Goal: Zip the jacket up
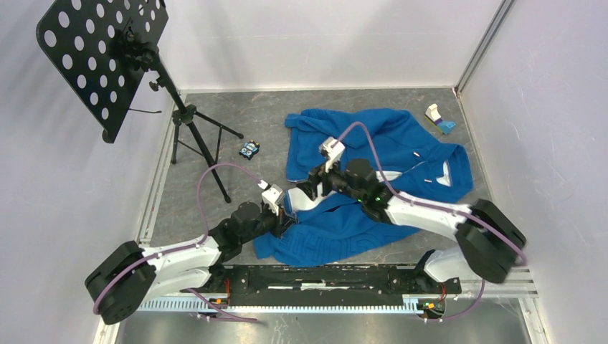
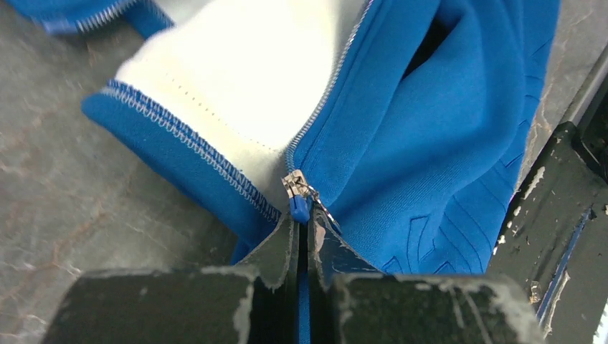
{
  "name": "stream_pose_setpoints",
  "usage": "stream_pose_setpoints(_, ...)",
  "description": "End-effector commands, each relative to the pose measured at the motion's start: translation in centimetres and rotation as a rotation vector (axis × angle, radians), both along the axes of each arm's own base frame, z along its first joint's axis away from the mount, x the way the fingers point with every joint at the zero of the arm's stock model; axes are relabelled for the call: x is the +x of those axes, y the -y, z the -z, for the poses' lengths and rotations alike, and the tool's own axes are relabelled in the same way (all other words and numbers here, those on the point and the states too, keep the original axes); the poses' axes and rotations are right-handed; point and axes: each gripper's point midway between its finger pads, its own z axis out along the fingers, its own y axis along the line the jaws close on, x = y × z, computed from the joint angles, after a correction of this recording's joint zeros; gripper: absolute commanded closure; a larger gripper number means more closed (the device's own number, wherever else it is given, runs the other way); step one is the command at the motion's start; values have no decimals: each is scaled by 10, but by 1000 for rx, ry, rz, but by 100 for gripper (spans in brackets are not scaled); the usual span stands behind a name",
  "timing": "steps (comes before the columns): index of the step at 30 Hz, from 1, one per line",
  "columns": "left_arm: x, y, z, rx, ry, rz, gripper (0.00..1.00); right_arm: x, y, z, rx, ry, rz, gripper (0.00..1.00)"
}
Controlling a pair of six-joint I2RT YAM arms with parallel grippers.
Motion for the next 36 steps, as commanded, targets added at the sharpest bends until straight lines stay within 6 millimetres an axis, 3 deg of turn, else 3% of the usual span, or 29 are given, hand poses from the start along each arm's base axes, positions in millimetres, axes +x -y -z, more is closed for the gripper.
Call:
stream_pose_setpoints(1, 2, 7, 4, -51, -148, -73, 98, 44, -23, 17, 10, -201, 188, 24)
stream_pose_setpoints(3, 3, 4, 9, -51, -151, -92, 98, 57, -36, 28, -30, -204, 180, 25)
stream_pose_setpoints(6, 5, -4, 16, -53, -173, -152, 98, 81, -40, 38, -39, -213, 233, 29)
stream_pose_setpoints(10, 1, -2, 18, -53, -188, -132, 98, 99, -46, 52, -103, -186, 220, 48)
stream_pose_setpoints(13, -1, -3, 22, -42, -212, -137, 98, 99, -55, 71, -145, -188, 166, 58)
stream_pose_setpoints(16, -4, -2, 26, -41, -234, -129, 98, 100, -63, 84, -161, -181, 130, 57)
stream_pose_setpoints(23, -9, 0, 31, -53, -267, -115, 98, 111, -59, 105, -235, -162, 155, 51)
stream_pose_setpoints(32, -9, 4, 34, -55, -276, -107, 98, 105, -53, 134, -275, -198, 153, 46)
stream_pose_setpoints(34, -9, 5, 34, -57, -280, -106, 98, 103, -54, 140, -275, -217, 147, 47)
stream_pose_setpoints(36, -8, 6, 32, -67, -275, -102, 98, 104, -56, 140, -262, -218, 148, 54)
